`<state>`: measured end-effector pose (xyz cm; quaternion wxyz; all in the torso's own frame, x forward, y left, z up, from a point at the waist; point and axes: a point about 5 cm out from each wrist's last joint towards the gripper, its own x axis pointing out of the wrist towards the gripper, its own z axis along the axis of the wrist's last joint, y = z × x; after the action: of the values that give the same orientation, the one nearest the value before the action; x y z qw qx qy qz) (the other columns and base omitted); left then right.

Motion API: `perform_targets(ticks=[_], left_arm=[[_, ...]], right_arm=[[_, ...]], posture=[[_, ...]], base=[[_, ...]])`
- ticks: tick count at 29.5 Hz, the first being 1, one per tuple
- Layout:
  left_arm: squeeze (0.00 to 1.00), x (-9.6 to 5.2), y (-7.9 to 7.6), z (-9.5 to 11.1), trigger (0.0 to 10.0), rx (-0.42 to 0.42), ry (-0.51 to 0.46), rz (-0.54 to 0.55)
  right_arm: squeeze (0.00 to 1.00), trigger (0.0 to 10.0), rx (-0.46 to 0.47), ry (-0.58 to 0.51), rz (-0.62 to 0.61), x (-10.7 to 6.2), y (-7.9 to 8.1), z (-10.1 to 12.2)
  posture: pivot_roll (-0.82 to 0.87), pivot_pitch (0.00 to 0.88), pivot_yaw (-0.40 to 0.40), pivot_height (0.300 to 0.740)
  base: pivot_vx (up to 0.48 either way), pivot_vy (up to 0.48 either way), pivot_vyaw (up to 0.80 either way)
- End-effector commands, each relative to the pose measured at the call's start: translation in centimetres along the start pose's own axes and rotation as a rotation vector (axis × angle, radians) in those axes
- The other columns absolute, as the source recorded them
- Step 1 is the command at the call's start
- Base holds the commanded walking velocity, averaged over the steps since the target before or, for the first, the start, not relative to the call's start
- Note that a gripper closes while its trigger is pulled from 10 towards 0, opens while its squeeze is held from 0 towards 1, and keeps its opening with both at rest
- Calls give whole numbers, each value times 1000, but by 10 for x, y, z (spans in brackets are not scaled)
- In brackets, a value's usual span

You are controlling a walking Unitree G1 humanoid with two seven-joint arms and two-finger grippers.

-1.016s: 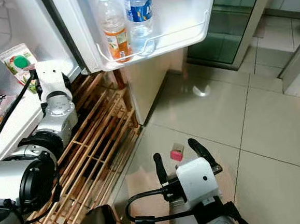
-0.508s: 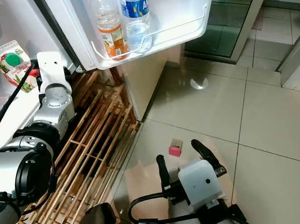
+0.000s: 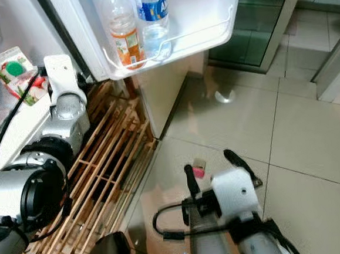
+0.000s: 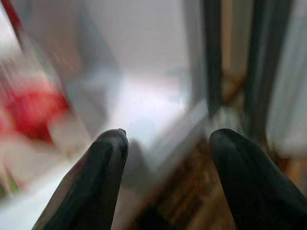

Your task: Restocking fridge

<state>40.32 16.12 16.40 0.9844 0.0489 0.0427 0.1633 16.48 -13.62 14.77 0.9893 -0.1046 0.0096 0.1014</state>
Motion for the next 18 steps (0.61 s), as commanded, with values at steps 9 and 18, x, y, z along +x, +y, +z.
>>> perform_targets(ticks=[9,18], left_arm=[[0,-7,17,-14,10000,-9,-145,-205],[0,-77,28,-54,10000,-150,-109,-410]], right_arm=[[388,10000,157,6,-71,42,-16,-20],[388,10000,155,-40,-98,73,-19,-19]], posture=[[-374,0,97,638],[-299,0,117,643]], base=[[0,0,0],[0,0,0]])
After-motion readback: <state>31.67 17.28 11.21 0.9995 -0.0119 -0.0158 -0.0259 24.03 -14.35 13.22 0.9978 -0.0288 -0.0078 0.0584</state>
